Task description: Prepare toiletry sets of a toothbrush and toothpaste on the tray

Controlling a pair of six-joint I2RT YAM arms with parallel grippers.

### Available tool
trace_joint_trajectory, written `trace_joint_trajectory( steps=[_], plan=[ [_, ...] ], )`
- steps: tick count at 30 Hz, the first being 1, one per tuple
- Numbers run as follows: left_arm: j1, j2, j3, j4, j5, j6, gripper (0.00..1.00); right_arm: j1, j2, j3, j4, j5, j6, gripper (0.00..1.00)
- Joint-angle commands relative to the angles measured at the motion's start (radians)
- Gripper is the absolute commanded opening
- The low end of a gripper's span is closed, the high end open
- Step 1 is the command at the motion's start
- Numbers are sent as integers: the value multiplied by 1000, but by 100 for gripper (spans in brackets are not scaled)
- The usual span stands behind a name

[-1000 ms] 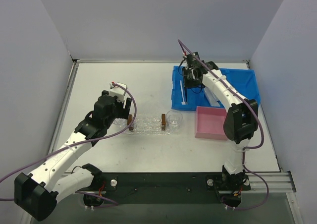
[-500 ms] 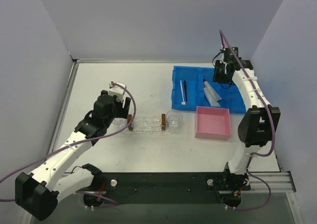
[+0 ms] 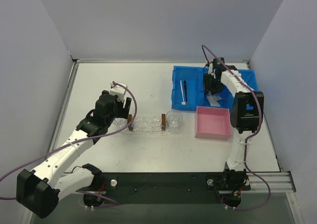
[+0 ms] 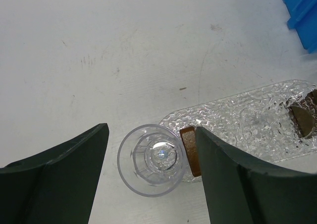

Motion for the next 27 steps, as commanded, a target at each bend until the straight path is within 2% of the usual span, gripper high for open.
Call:
trace_joint_trajectory(
  steps=[1,22,27],
  plan=[
    [10,6,14,47,9,5,81,2,30,39,12,-14,-84,38],
    [17,32,20,47,19,5,81,24,99,-25,69,73,-193,39],
    [19,34,22,48,26,5,81,28,86,-33,60,58,-193,36]
  ],
)
